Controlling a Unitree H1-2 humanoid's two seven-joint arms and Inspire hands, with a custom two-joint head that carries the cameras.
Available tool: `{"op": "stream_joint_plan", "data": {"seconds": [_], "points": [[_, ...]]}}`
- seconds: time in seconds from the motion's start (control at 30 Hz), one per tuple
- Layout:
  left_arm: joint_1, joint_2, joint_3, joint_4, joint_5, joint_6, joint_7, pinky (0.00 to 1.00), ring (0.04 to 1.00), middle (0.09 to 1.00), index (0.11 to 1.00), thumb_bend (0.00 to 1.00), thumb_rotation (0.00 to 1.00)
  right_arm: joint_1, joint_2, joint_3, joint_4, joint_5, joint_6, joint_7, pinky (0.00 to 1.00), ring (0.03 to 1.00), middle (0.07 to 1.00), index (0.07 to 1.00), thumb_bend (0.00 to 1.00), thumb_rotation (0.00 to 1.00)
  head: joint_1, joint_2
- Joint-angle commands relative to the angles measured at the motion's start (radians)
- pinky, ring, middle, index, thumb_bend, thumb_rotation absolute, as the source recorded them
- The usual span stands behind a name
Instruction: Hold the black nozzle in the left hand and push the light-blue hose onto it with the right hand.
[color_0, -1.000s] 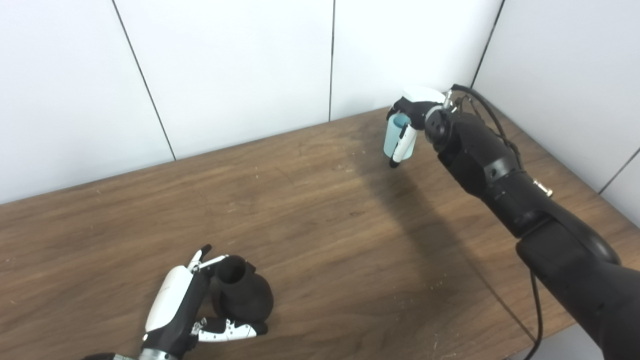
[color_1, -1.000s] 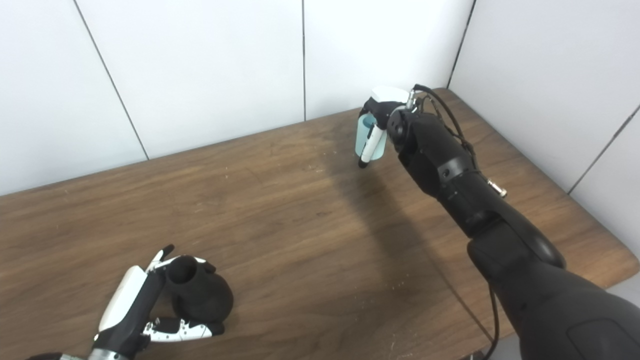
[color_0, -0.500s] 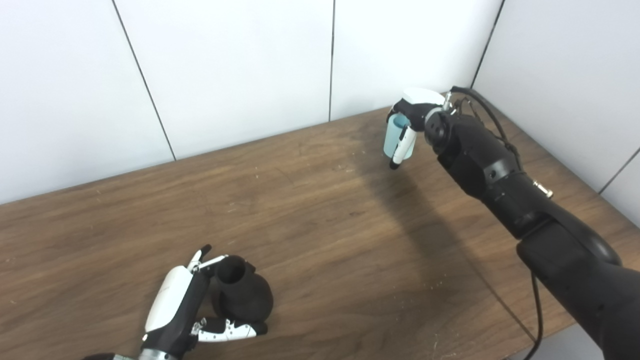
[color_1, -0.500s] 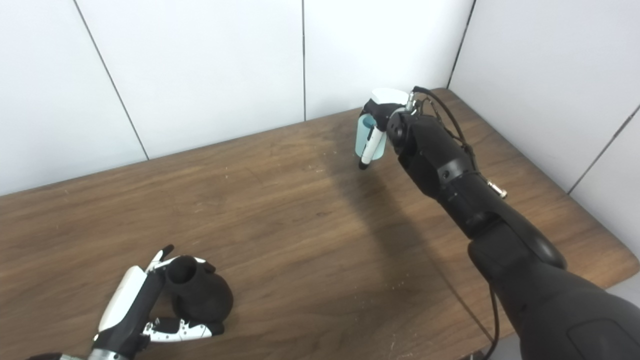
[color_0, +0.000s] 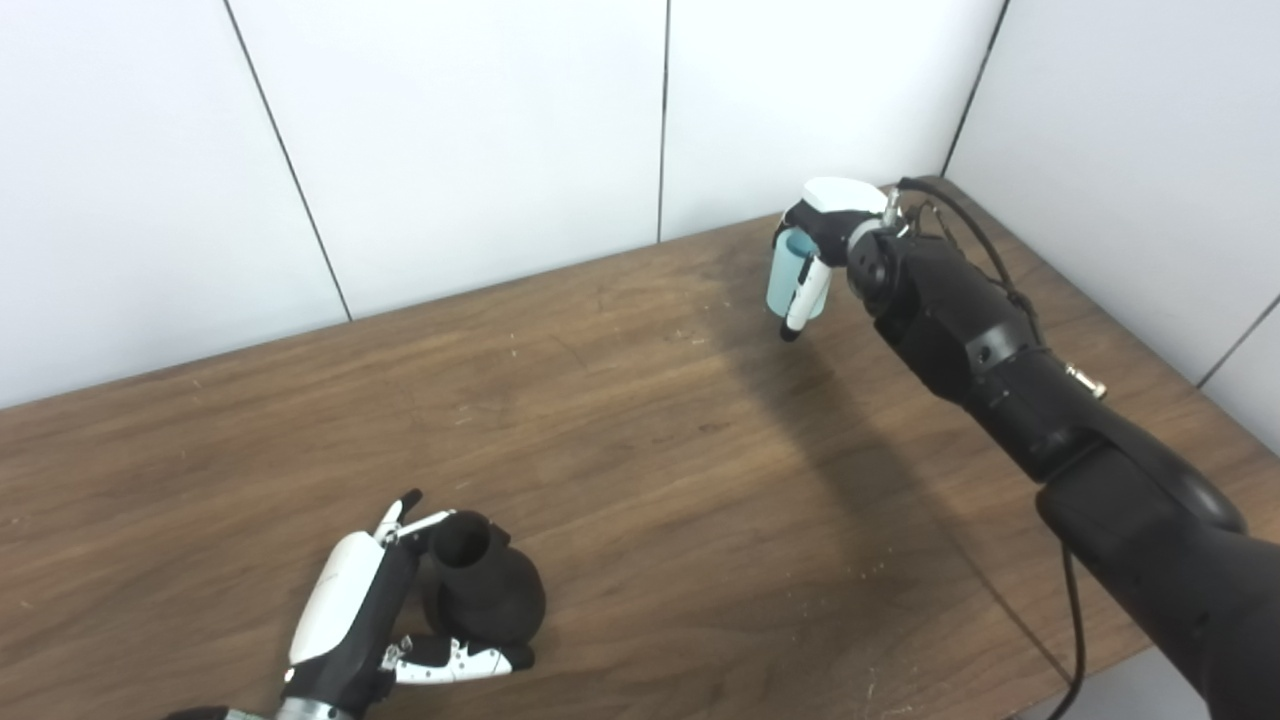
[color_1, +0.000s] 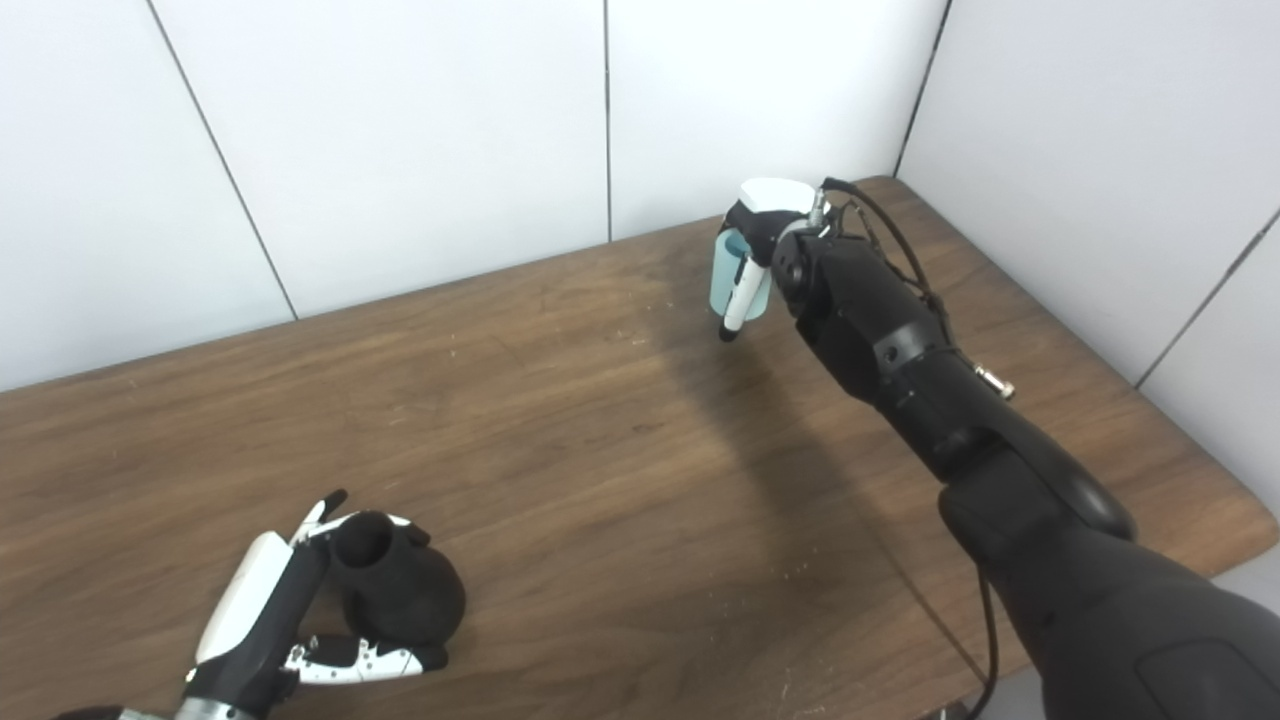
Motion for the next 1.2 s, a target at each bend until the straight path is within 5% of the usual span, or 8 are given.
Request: {"op": "stream_joint_plan", "data": {"seconds": [0.0,0.27,0.33,0.43,0.93,1.17], "points": [[0.069,0.054,-0.001,0.064,0.057,0.096,-0.063,1.00,0.628,0.499,0.489,0.52,0.00,-0.037,-0.034,-0.005,-0.002,-0.006,-0.013,-0.031,0.55,0.637,0.707,0.715,0.83,0.00,0.001,0.003],[0.068,0.059,0.009,0.058,0.053,0.099,-0.068,1.00,0.640,0.501,0.487,0.52,0.00,-0.031,-0.038,0.006,0.007,-0.006,-0.038,-0.063,0.49,0.550,0.627,0.634,0.78,0.00,0.004,0.009],[0.069,0.058,0.011,0.057,0.052,0.099,-0.070,1.00,0.641,0.502,0.487,0.52,0.00,-0.028,-0.038,0.003,0.005,-0.003,-0.049,-0.074,0.45,0.471,0.524,0.580,0.58,0.00,0.003,0.010],[0.071,0.054,0.013,0.057,0.051,0.098,-0.069,1.00,0.643,0.501,0.487,0.52,0.00,-0.020,-0.039,-0.005,-0.003,0.004,-0.074,-0.104,0.34,0.436,0.492,0.541,0.51,0.00,0.002,0.011],[0.072,0.048,0.017,0.058,0.050,0.100,-0.069,1.00,0.643,0.500,0.488,0.52,0.00,-0.005,-0.054,-0.006,-0.018,-0.004,-0.156,-0.176,0.33,0.426,0.495,0.502,0.50,0.00,0.011,0.014],[0.072,0.044,0.013,0.044,0.059,0.114,-0.075,1.00,0.640,0.500,0.488,0.52,0.00,0.022,-0.065,-0.019,-0.145,-0.010,-0.138,-0.157,0.33,0.420,0.490,0.508,0.50,0.00,0.054,0.021]]}}
